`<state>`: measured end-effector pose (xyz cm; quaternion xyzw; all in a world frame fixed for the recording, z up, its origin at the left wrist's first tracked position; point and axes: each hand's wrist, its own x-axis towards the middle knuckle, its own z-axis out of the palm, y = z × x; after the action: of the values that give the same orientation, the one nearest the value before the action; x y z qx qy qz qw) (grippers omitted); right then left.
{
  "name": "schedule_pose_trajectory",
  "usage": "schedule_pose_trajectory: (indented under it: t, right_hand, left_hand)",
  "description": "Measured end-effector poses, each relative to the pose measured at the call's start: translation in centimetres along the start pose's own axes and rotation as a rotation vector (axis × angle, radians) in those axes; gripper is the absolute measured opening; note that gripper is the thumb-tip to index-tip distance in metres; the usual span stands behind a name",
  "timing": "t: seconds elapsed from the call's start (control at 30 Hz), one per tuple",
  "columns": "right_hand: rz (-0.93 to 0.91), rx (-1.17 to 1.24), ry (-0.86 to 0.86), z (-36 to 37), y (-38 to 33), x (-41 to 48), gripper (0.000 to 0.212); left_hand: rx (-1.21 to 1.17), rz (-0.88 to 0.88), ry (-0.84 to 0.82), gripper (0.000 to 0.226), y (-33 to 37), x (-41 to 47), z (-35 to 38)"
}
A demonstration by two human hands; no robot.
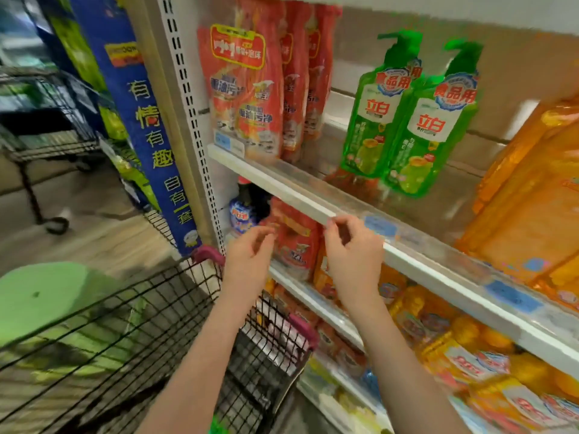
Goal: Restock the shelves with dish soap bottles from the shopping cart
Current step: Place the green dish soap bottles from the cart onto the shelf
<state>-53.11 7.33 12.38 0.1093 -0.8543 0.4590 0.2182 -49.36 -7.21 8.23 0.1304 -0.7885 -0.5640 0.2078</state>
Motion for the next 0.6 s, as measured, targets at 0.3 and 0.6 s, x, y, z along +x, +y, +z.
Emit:
schedule_pose_trajectory:
  t: [0.3,0.6]
  right_hand:
    - [-0.041,-0.285,-1.054,12.4,3.3,-11.5,0.020]
    - [-0.002,-0.483,-1.763,22.2,8.7,-24.5,0.021]
  left_hand:
    - [0.458,-0.614,-0.061,0.023,-17.2,-12.0,-6.8]
    - [0.542,-1.185,-0.250,0.023,-31.2,-24.4,-9.7]
